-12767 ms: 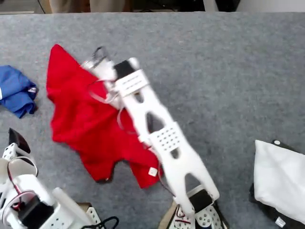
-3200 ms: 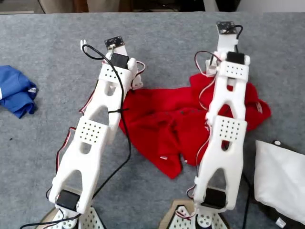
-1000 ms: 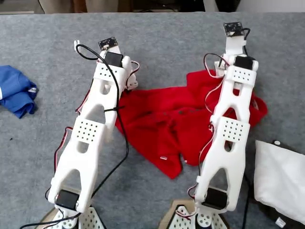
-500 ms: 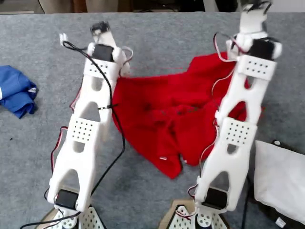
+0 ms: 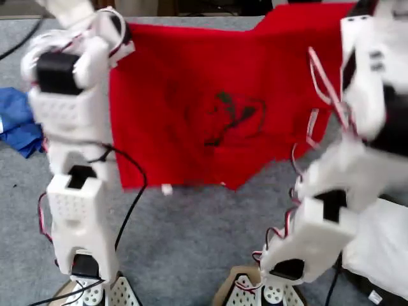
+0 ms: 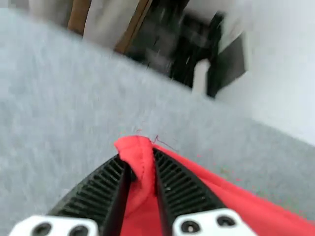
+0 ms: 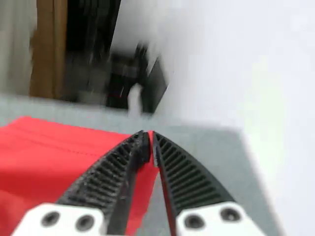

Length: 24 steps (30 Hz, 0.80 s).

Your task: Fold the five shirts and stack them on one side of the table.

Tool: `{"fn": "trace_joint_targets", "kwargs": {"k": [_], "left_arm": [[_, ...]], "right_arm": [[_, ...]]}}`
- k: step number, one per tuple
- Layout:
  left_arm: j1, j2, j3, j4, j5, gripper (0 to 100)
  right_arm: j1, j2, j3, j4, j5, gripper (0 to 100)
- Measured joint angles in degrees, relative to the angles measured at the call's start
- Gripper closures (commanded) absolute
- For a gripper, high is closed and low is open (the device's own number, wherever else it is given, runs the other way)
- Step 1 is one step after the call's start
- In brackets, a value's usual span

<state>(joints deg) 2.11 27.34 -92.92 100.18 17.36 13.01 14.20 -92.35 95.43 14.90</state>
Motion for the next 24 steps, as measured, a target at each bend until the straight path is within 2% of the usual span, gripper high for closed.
{"fn": "trace_joint_targets", "kwargs": {"k": [4,10,24], "left_arm": [[-1.7,-10.5,3.3,0.0,-4.0,98],[-5.4,-27.1,14.9,0.1,-8.4,98],[-6.2,-71.5,50.6,0.1,-14.8,98]], "right_arm": [[0.0,-8.0,-1.1,-2.0,0.0,99.4],[0.0,-17.3,-1.8,-3.2,2.3,99.4],[0.0,-34.0,-3.2,-4.4,5.4,99.4]]}}
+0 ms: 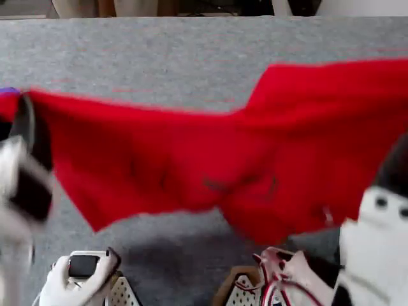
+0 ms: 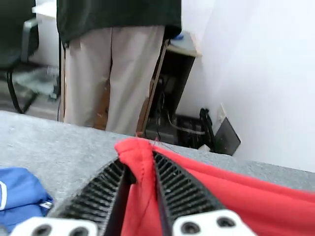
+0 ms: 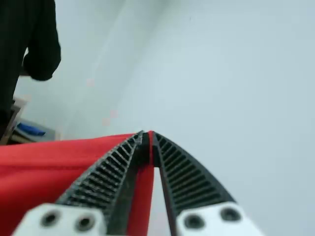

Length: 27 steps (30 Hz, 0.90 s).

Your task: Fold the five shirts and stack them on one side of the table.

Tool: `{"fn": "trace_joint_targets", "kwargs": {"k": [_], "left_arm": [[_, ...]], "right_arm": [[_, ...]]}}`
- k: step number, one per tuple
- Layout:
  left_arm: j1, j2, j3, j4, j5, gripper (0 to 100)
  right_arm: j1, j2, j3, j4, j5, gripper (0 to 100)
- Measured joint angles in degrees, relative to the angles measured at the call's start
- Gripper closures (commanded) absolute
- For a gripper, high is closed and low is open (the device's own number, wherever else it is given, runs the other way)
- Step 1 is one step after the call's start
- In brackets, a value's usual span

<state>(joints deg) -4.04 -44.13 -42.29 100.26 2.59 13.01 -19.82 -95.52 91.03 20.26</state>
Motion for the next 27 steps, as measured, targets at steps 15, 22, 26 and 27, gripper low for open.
{"fn": "trace_joint_targets", "kwargs": {"k": [15,22,26,27], "left_arm": [[-0.1,-28.6,36.1,0.0,-0.6,98],[-0.1,-28.0,52.7,-6.6,-0.5,98],[-0.1,-23.8,61.4,-17.9,-0.5,98],[-0.1,-22.3,63.4,-20.9,-0.5,98]], "right_arm": [[0.0,-9.3,11.4,-3.3,1.4,99.4],[-1.9,-9.3,30.9,-4.6,1.4,99.4],[-5.2,-9.2,45.3,-9.9,1.4,99.4],[-5.9,-9.1,49.2,-12.0,1.4,99.4]]}}
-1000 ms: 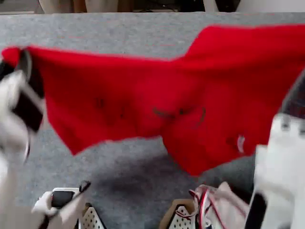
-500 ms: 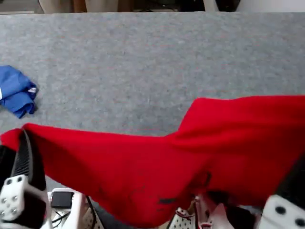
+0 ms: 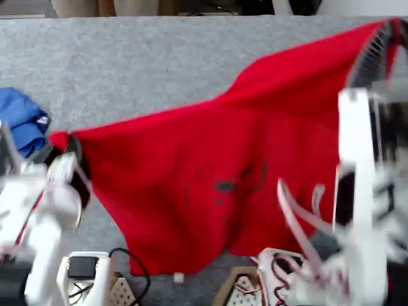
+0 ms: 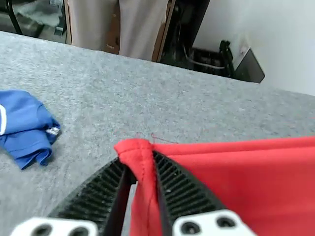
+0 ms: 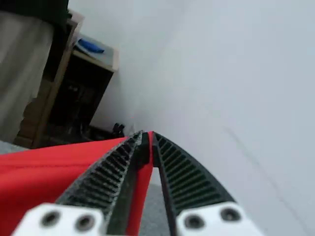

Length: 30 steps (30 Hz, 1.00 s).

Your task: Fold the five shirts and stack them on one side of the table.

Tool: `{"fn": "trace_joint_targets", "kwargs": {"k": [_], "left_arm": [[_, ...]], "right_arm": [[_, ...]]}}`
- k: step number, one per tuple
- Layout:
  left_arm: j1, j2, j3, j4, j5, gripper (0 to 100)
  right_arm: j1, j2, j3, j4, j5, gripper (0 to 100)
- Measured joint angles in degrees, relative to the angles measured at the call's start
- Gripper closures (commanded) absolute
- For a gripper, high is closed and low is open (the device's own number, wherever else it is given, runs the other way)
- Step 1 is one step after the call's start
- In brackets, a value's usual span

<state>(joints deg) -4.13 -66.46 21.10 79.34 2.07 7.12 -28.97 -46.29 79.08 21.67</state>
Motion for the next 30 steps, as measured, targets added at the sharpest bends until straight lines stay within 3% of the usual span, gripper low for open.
{"fn": "trace_joint_targets", "kwargs": {"k": [8,13,18,23,30], "left_arm": [[-1.1,21.7,8.7,-25.7,0.0,98],[-2.4,40.0,1.6,-32.6,0.0,98],[-2.7,56.1,-13.8,-33.1,0.0,98],[-2.7,68.3,-27.3,-33.1,0.0,98],[-3.5,80.9,-42.2,-27.2,0.0,98]], "right_arm": [[-2.8,2.7,36.8,-27.4,0.0,99.4],[-3.0,11.1,43.0,-36.7,0.0,99.4],[-4.2,23.4,38.7,-38.7,-0.4,99.4],[-5.3,38.0,25.1,-38.5,-3.5,99.4],[-6.9,57.2,-0.7,-26.5,-4.2,99.4]]}}
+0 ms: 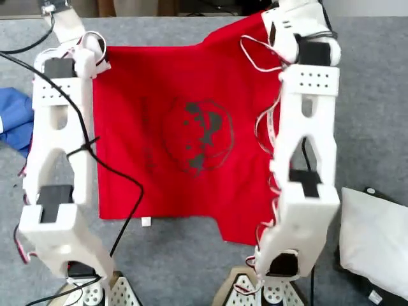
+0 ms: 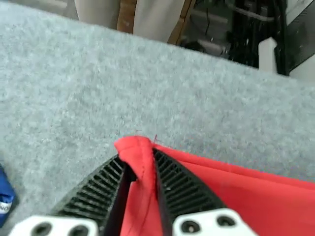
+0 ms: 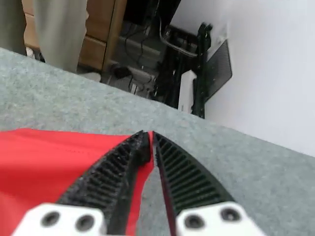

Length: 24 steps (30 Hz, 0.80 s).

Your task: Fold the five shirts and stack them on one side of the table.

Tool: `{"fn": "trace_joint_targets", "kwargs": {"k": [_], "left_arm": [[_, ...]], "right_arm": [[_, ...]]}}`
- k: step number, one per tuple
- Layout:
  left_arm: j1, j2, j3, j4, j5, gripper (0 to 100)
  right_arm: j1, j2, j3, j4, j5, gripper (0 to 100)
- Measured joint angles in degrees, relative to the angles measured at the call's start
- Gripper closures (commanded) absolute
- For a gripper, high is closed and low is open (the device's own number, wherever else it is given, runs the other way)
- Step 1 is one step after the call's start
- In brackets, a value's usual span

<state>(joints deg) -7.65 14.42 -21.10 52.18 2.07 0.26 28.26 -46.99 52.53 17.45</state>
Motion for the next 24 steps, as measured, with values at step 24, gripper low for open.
{"fn": "trace_joint_targets", "kwargs": {"k": [24], "left_arm": [[3.9,7.9,-12.2,36.7,-0.1,98]], "right_arm": [[0.0,5.5,-39.7,49.1,4.7,99.4]]}}
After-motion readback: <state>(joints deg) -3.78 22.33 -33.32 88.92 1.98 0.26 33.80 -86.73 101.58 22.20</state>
